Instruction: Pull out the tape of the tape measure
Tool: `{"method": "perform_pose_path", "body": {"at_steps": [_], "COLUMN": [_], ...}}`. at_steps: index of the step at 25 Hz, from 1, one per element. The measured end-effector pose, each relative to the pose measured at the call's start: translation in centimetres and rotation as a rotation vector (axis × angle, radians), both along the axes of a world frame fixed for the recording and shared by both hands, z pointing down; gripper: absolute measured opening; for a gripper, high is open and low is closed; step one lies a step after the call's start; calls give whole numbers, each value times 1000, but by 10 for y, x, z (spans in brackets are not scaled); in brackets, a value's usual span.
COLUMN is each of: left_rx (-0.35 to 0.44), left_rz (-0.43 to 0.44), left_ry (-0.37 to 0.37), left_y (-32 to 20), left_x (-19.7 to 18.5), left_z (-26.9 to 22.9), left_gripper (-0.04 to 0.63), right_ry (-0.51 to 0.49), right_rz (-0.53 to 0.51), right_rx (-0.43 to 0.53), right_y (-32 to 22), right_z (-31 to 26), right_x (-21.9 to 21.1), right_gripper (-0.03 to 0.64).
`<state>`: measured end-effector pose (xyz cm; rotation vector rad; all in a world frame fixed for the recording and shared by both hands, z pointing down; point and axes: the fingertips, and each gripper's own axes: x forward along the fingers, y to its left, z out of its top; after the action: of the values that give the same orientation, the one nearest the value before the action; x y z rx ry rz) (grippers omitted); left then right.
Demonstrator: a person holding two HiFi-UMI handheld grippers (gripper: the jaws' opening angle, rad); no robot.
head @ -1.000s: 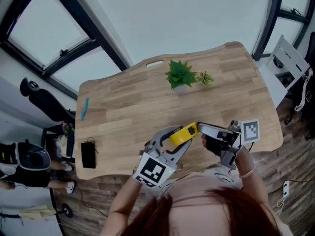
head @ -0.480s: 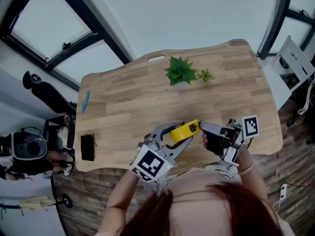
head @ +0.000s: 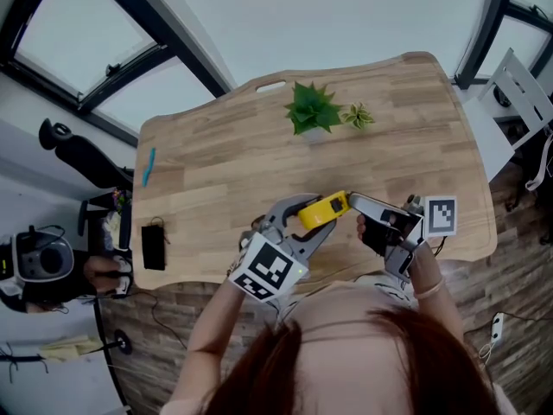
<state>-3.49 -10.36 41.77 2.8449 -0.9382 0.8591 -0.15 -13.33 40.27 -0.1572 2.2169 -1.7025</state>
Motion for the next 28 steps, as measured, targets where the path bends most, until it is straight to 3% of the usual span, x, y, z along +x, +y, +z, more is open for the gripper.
{"method": "perform_pose_path", "body": {"at_steps": [5,14,28], "left_rx": [-20,-13,-23], "left_rz": [-1,15,8], "left_ry": [-34,-71,-120], "left_y": [0,-5,-7], "left_x": [-4,-9,-26], "left_z": [6,8,17], "left_gripper": [164,164,164], "right_ry": [41,157,190], "right_rz": [33,85,157], "right_rx": [5,121,141], "right_y": [-4,-13,-29], "right_z": [4,-1,-4], "right_x": [6,14,33], "right_gripper": [52,52,51]}}
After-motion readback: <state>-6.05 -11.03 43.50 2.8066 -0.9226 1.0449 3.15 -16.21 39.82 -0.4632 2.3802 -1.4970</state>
